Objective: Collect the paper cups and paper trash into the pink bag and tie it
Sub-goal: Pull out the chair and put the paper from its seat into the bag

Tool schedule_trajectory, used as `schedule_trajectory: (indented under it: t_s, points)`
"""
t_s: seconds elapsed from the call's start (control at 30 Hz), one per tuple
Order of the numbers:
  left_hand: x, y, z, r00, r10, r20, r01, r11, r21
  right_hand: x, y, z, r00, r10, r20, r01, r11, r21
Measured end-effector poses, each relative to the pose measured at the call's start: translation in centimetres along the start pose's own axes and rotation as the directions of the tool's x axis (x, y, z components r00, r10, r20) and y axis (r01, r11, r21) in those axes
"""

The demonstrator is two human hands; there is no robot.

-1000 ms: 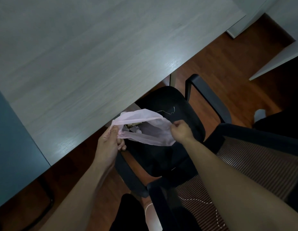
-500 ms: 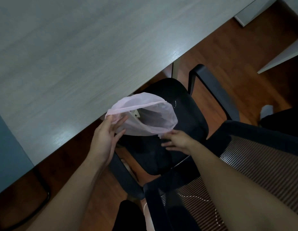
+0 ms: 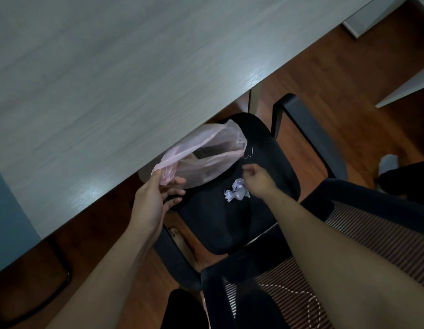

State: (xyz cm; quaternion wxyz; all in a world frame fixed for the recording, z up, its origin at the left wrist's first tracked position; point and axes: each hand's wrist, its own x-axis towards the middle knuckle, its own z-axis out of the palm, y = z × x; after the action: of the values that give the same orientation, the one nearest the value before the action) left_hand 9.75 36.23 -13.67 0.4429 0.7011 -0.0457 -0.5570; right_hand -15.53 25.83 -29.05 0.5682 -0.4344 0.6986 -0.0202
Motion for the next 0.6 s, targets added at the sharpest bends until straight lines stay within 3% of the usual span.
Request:
schedule_trajectory:
  t_s: [0.07,0.17,0.3,0.47,0.6]
  points:
    - [0.5,-0.6,0.1,0.999,-0.019,-0.042,0.019,1.000,-0.008,0.1,2.1,1.2,1.000,0.011,0.013,-0.007,0.954,-0.300]
    - [0.7,-1.2,0.3,0.999,-0.039,-0.035,0.039,0.999,-0.014,-0.6,4.3,2.9,0.995,0.008,0.096,0.039,0.877,-0.480]
    - [0.5,-1.8,0.7,1.000,-0.022,-0.001,0.022,0.999,0.025,-0.6,6.0,5.1,0.993,-0.118,0.023,0.114,0.865,-0.489]
    - [0.0,-2.0,0.7,0.999,-0.008,0.038,0.006,0.998,0.066,0.0,6.6,6.3,0.997,-0.057,-0.057,0.018,0.847,-0.532]
    - [-0.7,-1.8,0.6,0.999,0.009,0.041,-0.012,0.996,0.086,-1.6,6.2,5.0,0.993,-0.037,-0.116,-0.006,0.937,-0.350]
